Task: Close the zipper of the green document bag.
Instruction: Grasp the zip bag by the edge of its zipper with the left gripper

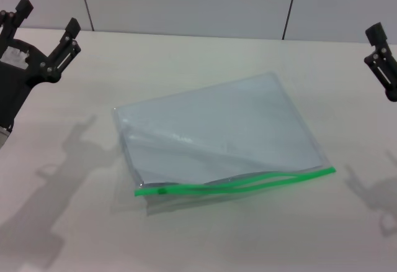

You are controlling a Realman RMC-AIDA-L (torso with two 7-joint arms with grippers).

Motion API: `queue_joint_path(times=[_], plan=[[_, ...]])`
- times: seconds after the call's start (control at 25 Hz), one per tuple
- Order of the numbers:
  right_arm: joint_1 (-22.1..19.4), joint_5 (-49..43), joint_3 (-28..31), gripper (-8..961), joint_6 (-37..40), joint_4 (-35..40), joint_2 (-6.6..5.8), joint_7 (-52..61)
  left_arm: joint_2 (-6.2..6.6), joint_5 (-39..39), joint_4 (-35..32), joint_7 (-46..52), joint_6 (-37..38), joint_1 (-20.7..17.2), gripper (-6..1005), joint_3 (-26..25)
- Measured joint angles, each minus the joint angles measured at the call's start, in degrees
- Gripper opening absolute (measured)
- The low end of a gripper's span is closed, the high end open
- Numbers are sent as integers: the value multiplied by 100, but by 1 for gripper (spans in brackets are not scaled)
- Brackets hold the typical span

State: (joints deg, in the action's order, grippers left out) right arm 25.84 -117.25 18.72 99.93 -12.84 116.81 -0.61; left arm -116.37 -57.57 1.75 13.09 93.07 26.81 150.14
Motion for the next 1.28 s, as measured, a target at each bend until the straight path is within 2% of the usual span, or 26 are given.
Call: queue_joint_path(times=[0.44,0.6,0.88,1.0,1.28], plan=[[0,0,0,882,9,-3,0,0,0,-6,0,0,1,0,853,5],[0,0,0,882,12,-9,0,0,13,224,83,0,-11,-7,853,165],[1,0,0,882,27,-8,-6,0,22,1589,538,-193,-52,-117,852,658],[6,3,0,882,33,-7,-7,0,25,2219,570,-681,-65,-235,852,842],[8,30,0,881,16,26,-9,0,6,3395,462,-1867,-74,-459,851,859]])
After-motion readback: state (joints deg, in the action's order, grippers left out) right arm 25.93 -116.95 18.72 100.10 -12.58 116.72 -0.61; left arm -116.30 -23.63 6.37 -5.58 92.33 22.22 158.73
